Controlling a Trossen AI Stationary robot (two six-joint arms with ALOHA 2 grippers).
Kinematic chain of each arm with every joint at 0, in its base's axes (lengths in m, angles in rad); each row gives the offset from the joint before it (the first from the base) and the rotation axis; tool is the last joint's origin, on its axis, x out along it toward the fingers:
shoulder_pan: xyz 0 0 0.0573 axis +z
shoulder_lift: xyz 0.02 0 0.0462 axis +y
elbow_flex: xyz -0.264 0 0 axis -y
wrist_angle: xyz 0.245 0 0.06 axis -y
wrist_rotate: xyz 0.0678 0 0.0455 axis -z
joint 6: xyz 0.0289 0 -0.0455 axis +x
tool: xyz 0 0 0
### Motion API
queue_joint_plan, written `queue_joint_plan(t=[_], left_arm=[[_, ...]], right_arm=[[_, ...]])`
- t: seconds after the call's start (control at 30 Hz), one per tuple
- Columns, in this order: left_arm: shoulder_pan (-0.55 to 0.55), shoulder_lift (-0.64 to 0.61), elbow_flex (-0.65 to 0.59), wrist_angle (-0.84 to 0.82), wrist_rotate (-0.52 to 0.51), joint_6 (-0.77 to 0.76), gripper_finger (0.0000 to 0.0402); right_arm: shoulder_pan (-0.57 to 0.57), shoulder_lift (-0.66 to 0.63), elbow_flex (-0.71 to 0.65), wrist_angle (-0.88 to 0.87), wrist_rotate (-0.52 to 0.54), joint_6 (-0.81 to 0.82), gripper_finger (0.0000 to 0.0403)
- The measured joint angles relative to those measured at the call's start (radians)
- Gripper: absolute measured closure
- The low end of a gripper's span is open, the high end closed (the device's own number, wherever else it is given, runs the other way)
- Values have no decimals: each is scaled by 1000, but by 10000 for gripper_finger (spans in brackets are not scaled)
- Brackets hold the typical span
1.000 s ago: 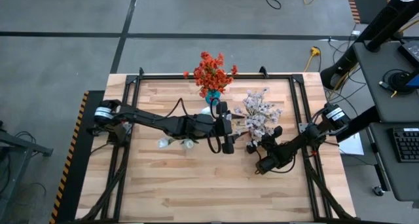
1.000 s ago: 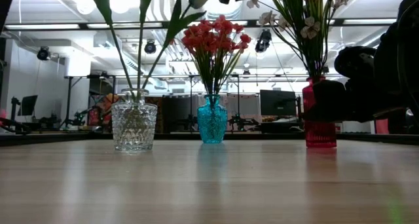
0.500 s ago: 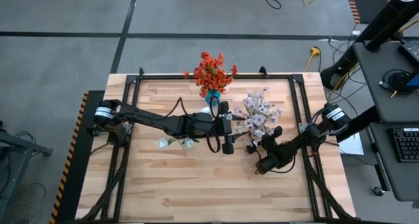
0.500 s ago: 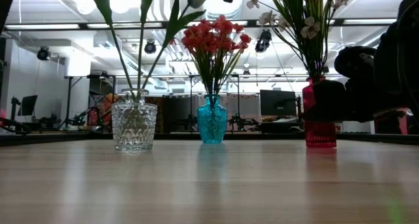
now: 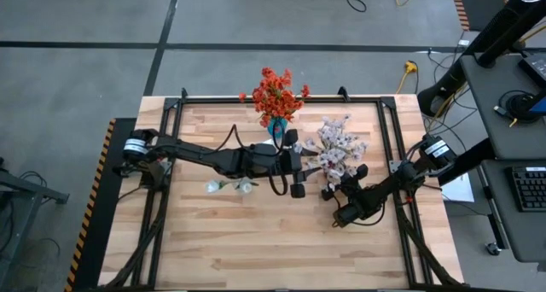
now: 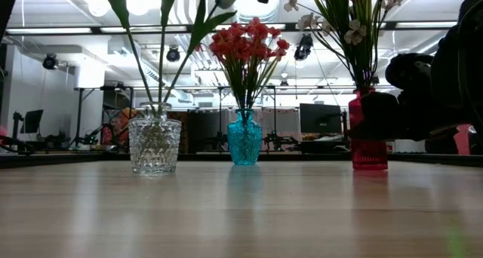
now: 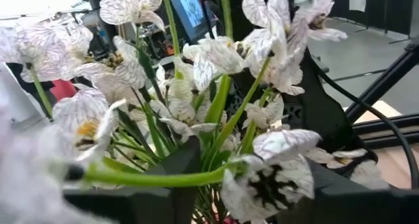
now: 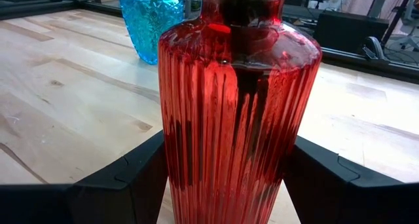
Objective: Sort flowers into vase by color
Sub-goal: Put the white flowers into the red vase
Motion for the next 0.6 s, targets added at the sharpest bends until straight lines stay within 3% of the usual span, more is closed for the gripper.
queue_joint_plan(t=[0.4,0.6], left_arm=[[0,0,0,8,-1,1,388],[3,0,0,8,-1,1,398]], right_arm=[[0,0,0,0,-1,0,154],[0,0,0,1,-2,0,154]])
